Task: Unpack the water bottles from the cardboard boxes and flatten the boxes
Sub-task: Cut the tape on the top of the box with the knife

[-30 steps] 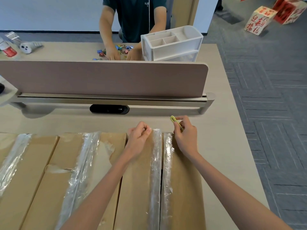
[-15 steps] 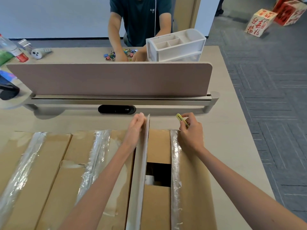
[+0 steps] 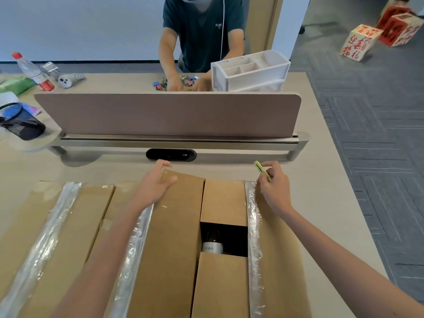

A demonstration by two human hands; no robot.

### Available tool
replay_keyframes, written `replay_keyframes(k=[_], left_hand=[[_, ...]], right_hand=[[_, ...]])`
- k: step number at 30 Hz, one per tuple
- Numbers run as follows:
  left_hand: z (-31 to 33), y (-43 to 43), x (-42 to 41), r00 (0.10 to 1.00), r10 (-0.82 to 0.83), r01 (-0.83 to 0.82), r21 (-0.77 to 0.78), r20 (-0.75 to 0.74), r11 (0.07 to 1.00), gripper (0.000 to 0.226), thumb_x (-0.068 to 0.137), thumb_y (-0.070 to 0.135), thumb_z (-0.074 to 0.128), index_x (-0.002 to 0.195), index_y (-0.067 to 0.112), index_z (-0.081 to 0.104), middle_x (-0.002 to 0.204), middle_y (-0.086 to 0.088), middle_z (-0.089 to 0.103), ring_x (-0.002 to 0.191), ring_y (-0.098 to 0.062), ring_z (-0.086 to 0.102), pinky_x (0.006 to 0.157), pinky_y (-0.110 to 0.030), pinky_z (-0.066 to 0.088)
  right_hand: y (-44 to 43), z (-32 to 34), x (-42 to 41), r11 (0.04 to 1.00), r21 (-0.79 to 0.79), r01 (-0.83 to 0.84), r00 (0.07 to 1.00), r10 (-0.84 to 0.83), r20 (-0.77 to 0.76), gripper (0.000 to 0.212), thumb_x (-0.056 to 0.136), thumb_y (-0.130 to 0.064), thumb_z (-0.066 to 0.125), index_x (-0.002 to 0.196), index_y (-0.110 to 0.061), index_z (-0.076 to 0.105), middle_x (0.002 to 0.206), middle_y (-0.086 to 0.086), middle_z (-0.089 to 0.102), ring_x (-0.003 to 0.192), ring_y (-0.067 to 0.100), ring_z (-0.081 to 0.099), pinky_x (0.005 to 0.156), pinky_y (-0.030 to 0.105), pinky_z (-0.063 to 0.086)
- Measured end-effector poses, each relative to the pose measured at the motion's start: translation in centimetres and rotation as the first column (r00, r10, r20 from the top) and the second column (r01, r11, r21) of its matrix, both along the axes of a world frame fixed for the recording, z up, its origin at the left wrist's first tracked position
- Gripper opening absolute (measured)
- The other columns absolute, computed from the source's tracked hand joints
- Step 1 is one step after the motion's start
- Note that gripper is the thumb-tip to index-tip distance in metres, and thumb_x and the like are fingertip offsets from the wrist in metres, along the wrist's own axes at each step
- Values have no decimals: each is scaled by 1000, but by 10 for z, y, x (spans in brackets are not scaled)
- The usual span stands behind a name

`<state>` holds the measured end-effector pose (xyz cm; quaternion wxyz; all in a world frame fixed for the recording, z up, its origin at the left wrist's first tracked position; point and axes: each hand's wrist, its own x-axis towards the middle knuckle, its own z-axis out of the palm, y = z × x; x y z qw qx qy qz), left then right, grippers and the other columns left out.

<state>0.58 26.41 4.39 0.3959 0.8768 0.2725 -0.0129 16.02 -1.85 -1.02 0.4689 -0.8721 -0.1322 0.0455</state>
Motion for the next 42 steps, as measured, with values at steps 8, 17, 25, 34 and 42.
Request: replay_keyframes(k=[8,17,25,34,42], left_hand=[[-53,-14,-20,998,-41,56,420,-44,906,55,105,44,14,151,21,32,152,-4,40,143,-19,29,120,-39,17],[-50,-39,5,984,-140,175,624,-105,761,65,101,49,5,157,15,6,164,-2,-13,150,-15,-17,121,-44,-7],[-27,-128,54,932,-340,284,325,129,902,36,99,49,30,103,22,53,108,8,52,102,-11,44,94,-28,35],[-41,-164,67,967,-216,219,4,-136,976,67,95,64,35,64,8,55,56,2,51,55,-13,51,75,-31,48],[-48,-167,68,968,-203,201,-28,-147,979,48,94,54,50,85,11,70,81,5,66,94,-9,46,93,-34,32]], right_hand=[[0,-1,2,998,-55,12,1000,-11,10,22,92,-10,49,107,-27,51,72,4,64,54,25,51,53,41,43],[-5,8,15,998,42,-46,986,52,-158,20,91,-4,51,103,-19,56,71,3,67,44,18,54,50,30,45],[-19,31,43,978,168,-125,927,176,-330,12,92,-2,54,104,-4,55,74,16,67,45,22,47,40,23,40],[-34,39,69,878,62,-474,777,450,-440,3,89,0,59,91,-2,57,67,13,69,40,18,43,40,23,36],[-22,48,87,728,-144,-671,707,568,-421,10,85,-16,69,78,-13,63,60,1,69,59,5,57,60,27,39]])
